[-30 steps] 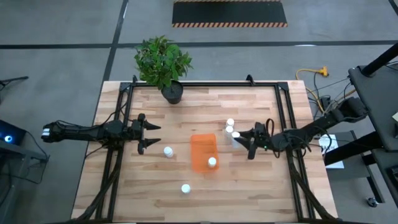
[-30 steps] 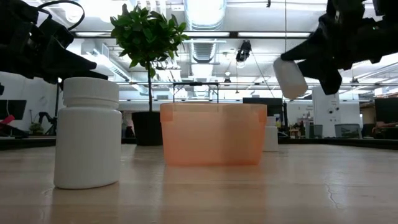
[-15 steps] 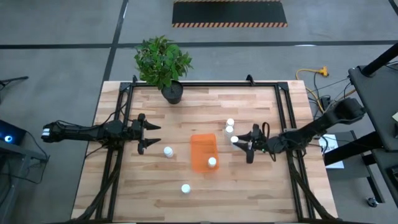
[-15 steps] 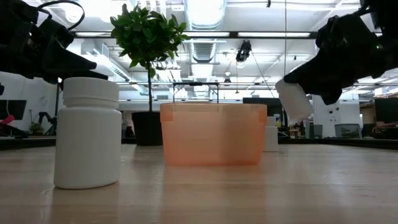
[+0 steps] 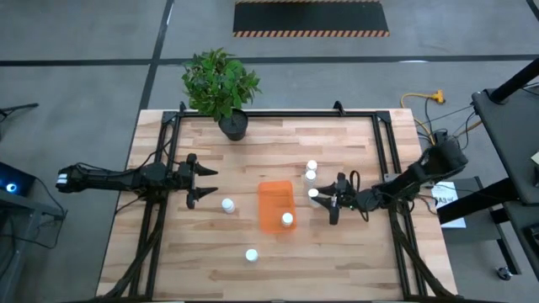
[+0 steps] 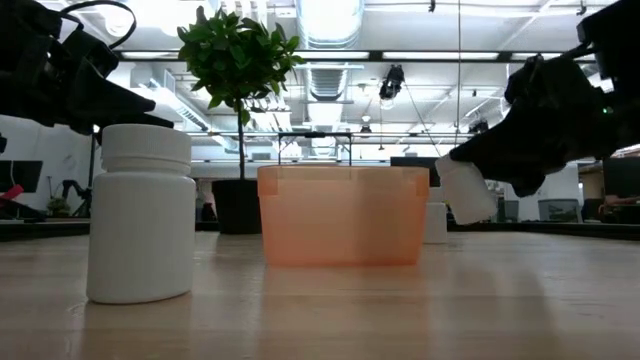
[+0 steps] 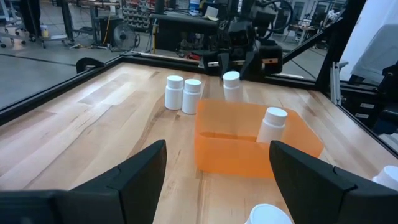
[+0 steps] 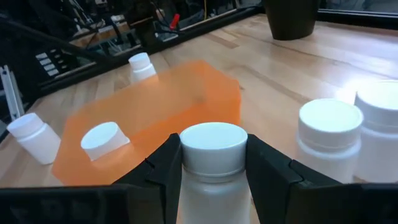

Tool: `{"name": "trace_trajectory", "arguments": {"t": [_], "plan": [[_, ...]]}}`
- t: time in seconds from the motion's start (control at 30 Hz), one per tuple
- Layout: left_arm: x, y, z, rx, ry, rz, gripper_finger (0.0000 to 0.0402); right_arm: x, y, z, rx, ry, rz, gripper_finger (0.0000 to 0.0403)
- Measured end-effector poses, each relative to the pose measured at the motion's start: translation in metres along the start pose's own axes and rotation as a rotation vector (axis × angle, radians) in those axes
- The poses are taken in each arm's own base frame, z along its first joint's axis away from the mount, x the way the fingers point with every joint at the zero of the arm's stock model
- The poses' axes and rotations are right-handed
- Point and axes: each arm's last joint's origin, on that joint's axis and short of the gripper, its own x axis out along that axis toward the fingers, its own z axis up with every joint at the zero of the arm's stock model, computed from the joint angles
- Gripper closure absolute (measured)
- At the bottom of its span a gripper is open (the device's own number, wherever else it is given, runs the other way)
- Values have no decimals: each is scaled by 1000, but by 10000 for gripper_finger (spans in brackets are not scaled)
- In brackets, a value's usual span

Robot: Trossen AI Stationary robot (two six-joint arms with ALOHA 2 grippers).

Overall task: Pick and place pill bottles into a basket
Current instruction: Put the white pill bottle into the orange container

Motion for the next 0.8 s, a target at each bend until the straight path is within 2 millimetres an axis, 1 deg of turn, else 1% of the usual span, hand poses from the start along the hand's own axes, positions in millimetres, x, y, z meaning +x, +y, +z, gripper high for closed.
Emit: {"name": "trace_trajectory", "arguments": {"t": [0.43,0.63,0.8], "plan": [[0,0,0,0,-1,0,134,11,-5,-25,30,-10,5,273],[0,0,0,0,-1,0,134,18,-2,-31,48,0,31,273],[0,0,0,0,-1,0,134,21,2,-30,47,0,56,272]]}}
